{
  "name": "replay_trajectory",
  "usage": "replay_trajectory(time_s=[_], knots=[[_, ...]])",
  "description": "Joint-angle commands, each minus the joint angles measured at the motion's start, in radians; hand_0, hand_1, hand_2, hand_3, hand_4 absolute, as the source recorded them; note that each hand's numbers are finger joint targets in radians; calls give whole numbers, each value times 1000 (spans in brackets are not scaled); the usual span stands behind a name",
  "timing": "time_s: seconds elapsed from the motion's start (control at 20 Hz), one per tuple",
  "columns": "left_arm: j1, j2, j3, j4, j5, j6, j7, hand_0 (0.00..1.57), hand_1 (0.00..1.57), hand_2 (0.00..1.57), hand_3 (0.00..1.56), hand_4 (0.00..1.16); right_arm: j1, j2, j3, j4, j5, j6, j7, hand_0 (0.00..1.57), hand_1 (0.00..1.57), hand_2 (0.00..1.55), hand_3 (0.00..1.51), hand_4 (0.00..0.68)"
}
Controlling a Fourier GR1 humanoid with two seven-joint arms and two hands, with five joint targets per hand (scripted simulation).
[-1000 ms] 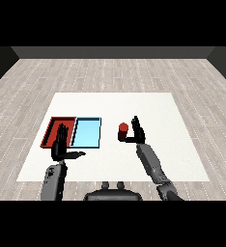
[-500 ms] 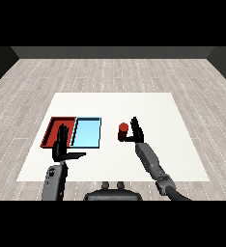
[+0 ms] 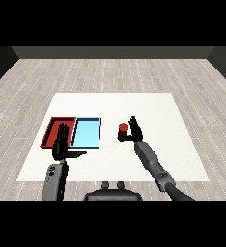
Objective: Pick the red can and put it in the red box
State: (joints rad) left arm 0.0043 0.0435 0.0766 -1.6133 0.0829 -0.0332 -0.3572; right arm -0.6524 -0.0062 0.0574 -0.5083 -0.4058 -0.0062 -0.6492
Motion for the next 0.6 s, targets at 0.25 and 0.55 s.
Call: replay_trajectory(time_s=[0.25, 0.55], knots=[[48, 5, 5, -6, 1, -18, -52, 0, 0, 0, 0, 0, -19, 6, 22, 63, -14, -9, -43, 0, 0, 0, 0, 0], [-17, 6, 0, -10, -7, 9, 21, 0, 0, 0, 0, 0, -150, 6, 42, 142, -90, -47, -14, 0, 0, 0, 0, 0]])
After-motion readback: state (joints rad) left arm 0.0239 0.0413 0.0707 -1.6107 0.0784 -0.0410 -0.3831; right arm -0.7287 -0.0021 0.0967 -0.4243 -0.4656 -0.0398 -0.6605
